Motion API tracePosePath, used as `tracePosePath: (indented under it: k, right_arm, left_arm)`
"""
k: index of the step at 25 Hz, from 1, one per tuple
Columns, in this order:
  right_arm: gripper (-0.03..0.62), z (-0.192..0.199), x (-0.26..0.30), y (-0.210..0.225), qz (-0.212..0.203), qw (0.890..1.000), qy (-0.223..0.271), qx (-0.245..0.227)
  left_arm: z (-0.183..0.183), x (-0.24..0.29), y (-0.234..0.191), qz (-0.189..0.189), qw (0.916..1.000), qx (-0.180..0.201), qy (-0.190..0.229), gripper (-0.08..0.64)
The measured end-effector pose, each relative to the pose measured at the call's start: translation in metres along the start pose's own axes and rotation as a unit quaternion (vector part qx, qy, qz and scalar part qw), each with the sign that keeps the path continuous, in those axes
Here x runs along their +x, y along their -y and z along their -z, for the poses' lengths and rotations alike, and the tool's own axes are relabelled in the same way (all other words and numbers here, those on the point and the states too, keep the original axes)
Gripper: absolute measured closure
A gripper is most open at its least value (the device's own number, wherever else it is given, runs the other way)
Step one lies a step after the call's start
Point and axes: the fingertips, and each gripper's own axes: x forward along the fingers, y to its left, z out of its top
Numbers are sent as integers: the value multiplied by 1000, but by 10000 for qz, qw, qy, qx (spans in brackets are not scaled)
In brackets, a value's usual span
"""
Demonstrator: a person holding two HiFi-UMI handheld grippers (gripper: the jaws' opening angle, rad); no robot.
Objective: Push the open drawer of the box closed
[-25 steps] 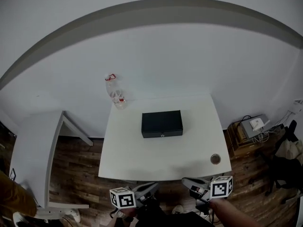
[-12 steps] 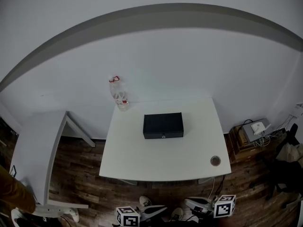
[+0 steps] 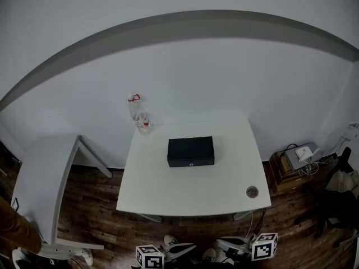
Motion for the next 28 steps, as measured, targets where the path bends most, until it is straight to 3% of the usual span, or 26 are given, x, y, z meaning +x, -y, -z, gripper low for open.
tracePosePath:
  k: [28]
  right_arm:
    - [589, -6, -10, 10, 108, 9999, 64, 97]
  left_arm:
    - [-2, 17, -1, 4, 9994, -334, -39, 560]
